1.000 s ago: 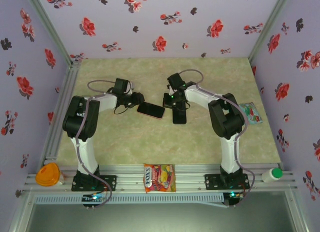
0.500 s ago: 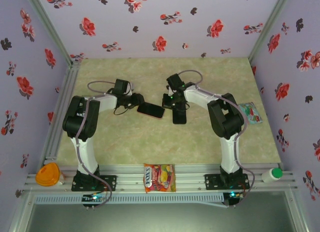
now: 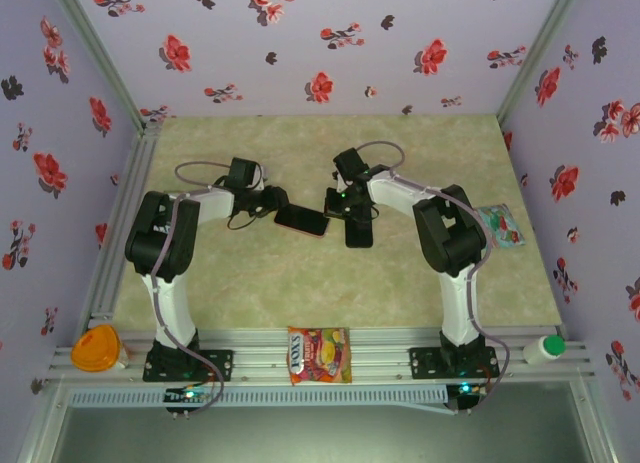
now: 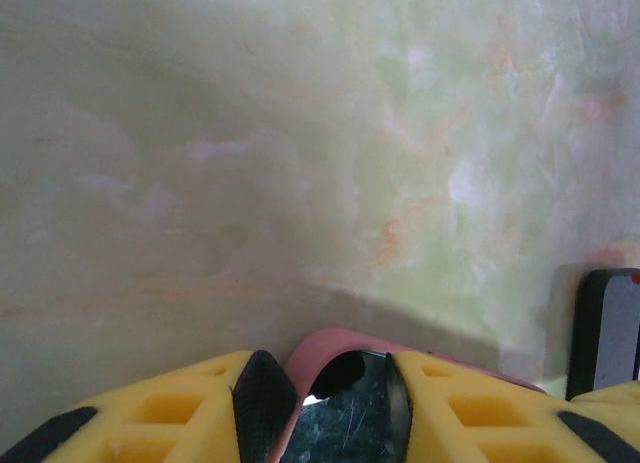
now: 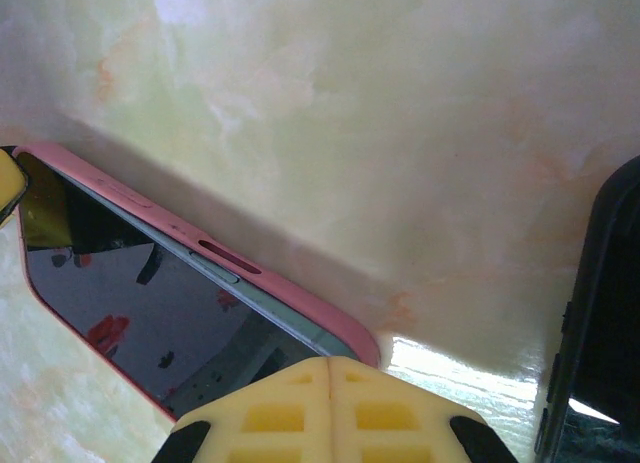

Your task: Put the phone into the phone case

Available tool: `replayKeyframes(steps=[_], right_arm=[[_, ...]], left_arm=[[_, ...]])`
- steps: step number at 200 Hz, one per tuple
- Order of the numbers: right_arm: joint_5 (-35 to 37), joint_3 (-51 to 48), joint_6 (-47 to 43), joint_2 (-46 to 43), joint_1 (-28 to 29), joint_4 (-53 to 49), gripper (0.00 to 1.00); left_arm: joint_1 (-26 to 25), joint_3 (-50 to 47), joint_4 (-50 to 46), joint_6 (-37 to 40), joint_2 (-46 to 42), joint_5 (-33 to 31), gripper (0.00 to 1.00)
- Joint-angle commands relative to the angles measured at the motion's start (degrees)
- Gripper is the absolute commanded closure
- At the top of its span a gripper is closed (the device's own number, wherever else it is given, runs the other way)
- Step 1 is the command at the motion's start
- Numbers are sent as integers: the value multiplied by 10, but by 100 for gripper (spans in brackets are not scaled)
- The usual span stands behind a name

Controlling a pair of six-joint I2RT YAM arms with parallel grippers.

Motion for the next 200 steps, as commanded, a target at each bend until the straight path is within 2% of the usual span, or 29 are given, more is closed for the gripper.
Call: replayKeyframes(steps=[1, 73, 200], right_arm=[[9, -14, -12, 36, 1, -21, 100], [27, -26, -30, 70, 10, -51, 100], [46, -51, -17, 95, 28, -47, 100]], left_arm=[[-5, -8, 2, 0, -14, -1, 59], [-5, -14, 2, -1, -16, 0, 59], [-8, -21, 11, -10, -18, -1, 59]])
